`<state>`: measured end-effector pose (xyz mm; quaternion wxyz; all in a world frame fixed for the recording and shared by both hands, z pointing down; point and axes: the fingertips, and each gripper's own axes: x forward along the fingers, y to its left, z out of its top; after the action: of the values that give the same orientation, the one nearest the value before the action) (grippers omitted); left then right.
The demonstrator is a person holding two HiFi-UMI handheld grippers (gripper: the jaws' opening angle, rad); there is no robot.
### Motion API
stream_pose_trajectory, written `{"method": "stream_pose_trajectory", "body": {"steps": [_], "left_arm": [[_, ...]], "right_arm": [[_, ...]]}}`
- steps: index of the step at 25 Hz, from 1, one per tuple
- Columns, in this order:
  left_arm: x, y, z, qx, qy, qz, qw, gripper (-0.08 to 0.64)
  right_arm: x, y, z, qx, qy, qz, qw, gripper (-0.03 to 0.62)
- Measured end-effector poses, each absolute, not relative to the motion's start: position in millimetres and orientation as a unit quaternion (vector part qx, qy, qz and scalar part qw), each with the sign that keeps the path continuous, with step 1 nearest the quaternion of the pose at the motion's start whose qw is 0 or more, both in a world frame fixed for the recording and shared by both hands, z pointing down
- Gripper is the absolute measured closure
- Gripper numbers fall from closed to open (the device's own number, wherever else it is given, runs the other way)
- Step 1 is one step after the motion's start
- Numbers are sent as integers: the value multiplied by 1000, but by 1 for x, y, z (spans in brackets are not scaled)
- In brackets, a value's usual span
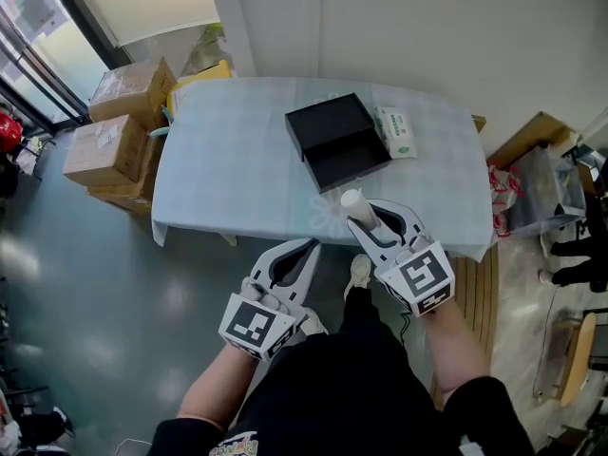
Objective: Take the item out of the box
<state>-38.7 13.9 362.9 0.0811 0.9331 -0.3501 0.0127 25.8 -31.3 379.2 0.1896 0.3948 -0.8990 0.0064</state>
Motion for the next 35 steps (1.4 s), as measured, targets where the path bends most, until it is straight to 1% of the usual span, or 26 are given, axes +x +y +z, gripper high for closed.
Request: {"method": "stream_pose_trajectory", "body": {"steps": [13,23,31,35], "left_arm": [[-35,35,353,936,-344,11,67,551],[-28,44,356,937,-341,12,72,551],[-24,47,357,938,-339,10,73,551],[-23,47,355,938,-340,12,72,551]], "right_arm": [[22,20,370,409,-901,22,145,457],[27,44,376,414,-898,20,147,457],[33,49,373,421,-897,24,136,457],[34,51,373,421,-896,19,143,457]]}}
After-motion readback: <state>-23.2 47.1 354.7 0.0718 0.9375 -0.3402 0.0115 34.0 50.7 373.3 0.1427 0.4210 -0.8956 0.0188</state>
